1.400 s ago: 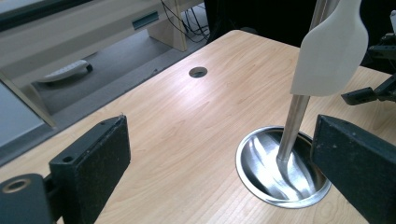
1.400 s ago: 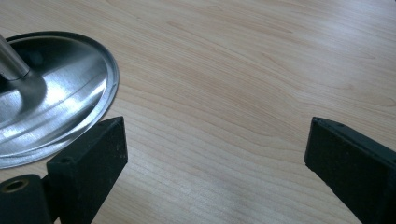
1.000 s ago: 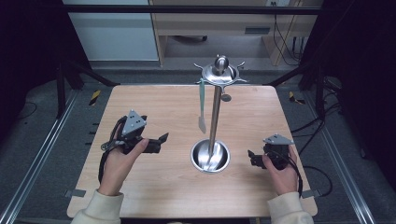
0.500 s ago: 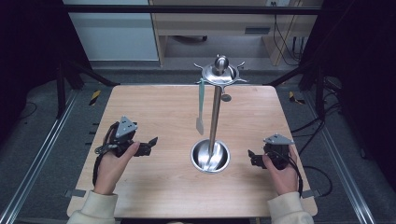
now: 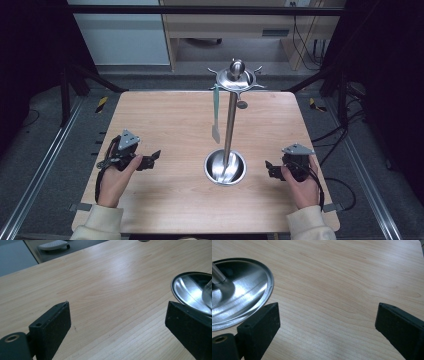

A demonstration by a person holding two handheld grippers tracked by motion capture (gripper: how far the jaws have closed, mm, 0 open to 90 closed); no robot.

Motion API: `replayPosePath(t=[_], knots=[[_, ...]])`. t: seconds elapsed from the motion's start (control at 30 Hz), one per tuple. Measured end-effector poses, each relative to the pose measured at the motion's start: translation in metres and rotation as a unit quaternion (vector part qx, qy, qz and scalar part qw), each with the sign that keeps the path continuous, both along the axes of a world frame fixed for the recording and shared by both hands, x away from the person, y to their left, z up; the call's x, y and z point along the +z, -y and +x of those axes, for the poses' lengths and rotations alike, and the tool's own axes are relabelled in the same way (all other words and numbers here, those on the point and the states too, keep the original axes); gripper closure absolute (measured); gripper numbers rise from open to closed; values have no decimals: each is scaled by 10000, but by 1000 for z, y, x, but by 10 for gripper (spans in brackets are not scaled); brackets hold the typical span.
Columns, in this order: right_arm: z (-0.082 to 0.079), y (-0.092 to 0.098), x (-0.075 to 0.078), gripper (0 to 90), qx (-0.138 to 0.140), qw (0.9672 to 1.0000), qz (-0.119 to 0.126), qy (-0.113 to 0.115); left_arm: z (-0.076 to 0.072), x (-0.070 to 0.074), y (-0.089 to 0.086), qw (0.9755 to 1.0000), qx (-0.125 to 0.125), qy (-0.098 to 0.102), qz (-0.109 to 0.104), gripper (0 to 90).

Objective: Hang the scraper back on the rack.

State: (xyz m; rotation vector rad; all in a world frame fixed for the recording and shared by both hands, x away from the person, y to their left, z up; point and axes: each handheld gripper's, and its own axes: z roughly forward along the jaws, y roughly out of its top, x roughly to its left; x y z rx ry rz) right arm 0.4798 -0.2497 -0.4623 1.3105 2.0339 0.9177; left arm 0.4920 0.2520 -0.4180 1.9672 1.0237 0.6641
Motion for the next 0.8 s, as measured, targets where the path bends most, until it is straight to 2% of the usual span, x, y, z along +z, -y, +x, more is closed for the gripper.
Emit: replayPosePath(t=[0.17, 0.4, 0.53, 0.63, 0.8], knots=[[0, 1, 0, 63, -3, 10000, -2, 1, 0, -10, -8, 9998, -33, -124, -130, 60], [0, 2, 1, 63, -14, 10000, 50, -2, -7, -21, -19, 9997, 48, -209, -75, 61], [0, 2, 1, 64, -32, 10000, 34, 23, -13, -27, -28, 9990, 355, -240, 81, 72], [0, 2, 1, 65, -36, 10000, 40, 44, -14, -35, -35, 9971, 654, -286, 254, 73], [0, 2, 1, 65, -28, 10000, 48, 30, -13, -39, -43, 9946, 900, -344, 379, 69]])
